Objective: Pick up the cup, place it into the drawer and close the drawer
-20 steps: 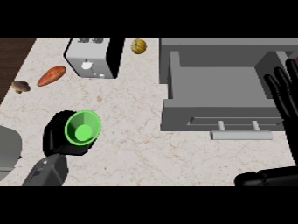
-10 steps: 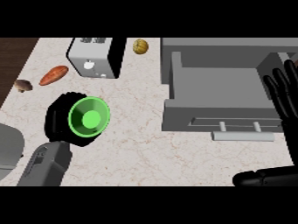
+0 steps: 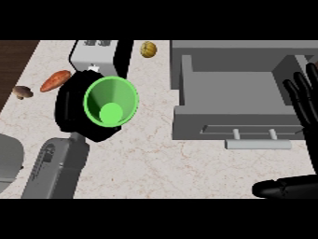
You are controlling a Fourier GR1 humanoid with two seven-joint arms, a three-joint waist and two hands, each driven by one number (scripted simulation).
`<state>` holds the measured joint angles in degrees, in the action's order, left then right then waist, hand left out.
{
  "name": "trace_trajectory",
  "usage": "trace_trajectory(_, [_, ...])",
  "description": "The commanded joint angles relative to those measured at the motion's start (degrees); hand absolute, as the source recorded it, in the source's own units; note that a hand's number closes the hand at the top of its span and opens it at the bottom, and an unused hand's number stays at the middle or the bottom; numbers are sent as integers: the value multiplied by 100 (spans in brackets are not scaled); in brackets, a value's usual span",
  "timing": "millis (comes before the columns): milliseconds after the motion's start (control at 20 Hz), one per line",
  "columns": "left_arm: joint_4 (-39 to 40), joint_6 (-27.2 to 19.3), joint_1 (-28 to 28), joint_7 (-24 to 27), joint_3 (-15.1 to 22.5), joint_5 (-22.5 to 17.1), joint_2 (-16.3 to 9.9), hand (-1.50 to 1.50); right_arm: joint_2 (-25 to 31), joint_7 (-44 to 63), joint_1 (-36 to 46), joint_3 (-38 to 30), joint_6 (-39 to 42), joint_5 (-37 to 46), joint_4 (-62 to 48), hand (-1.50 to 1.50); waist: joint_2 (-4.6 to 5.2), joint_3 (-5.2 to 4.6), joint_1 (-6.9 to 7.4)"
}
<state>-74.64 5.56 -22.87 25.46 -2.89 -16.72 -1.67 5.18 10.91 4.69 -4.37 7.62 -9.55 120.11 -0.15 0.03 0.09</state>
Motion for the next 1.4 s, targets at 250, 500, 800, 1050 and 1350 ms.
trace_trajectory(250, [-455,-1261,-1058,-983,703,282,162,150,-135,-331,150,240,-92,430,-317,-150,15,-2,-33])
trace_trajectory(500, [-106,-1277,-2089,-1789,239,308,-29,150,-8,-514,109,-59,144,66,-638,-150,21,0,-34])
trace_trajectory(800, [551,-1573,-2673,-1774,364,481,165,150,-132,-117,-167,141,-47,156,22,-150,16,-3,-59])
trace_trajectory(1050, [1324,-1893,-3395,-1784,633,513,166,150,153,1,227,-245,80,-156,-223,-150,25,-2,-75])
trace_trajectory(1350, [2835,-2449,-4170,-1064,909,3,167,150,21,-71,-78,49,92,63,-17,-150,44,-1,-185])
